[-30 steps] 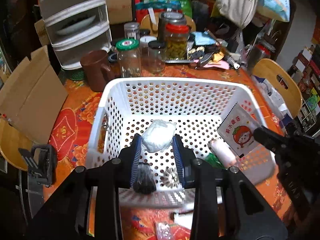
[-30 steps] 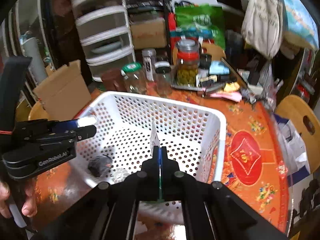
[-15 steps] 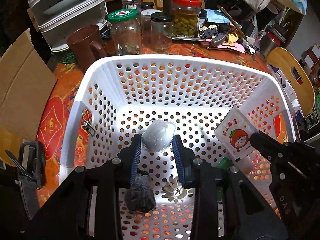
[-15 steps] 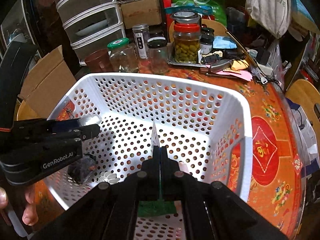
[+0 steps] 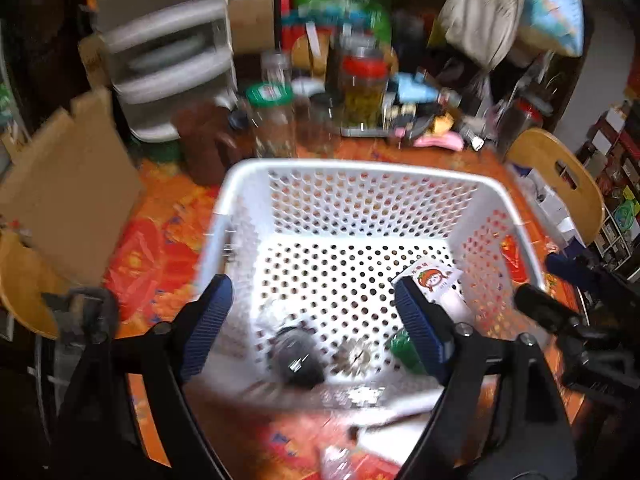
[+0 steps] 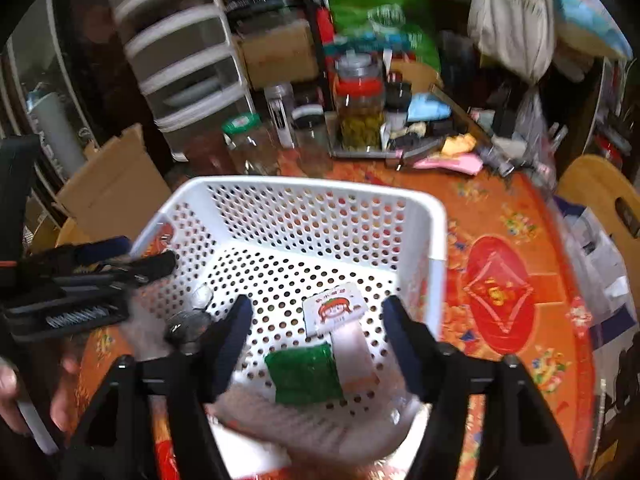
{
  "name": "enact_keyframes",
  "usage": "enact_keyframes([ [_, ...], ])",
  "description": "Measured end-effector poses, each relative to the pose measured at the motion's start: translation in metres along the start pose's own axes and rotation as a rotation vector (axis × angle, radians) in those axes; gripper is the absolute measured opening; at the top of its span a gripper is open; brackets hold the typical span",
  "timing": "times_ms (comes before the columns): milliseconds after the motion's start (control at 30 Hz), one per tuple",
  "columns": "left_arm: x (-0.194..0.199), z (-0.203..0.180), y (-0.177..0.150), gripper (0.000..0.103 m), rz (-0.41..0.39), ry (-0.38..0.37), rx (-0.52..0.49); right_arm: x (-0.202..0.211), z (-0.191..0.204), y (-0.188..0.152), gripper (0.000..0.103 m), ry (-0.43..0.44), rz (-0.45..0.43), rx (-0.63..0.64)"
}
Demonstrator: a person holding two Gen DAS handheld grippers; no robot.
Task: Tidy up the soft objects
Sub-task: 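Open both tools to drop the white ball and sachet into the basket, then move the left tool to the clear plastic bag while the right tool approaches the white towel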
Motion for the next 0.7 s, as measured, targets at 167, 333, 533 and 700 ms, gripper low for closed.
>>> enact_keyframes([
  [167,0.081,0.006,-0.059,0.103,-0.109,0.007,-0.076,0.068,0.002,-0.050,0.092,0.017,-0.116,0.015],
  [333,0.079,0.016,-0.153,0.103,-0.058,-0.006,-0.027,0.079,0.013,-0.135,0.093,0.078,-0.115,-0.028],
  [533,0.013,0.015,-0.221,0.102,0.079,-0.048,0.037,0.039,0.024,-0.197,0.093,0.084,-0.037,-0.082],
  [700,-0.002,0.000,-0.232,0.102,0.060,-0.022,-0.023,0.022,0.020,-0.214,0.093,0.104,0.007,-0.147],
])
Point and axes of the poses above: each gripper's, at about its wrist camera, not at the fingertips, and x roughly against the way its jaws point, z to its left, y to its top, the point moved 10 cm from there along -x, roughly the way its jaws point, and after that the axes turned 6 degrees about -y, right-handed, at the moved point
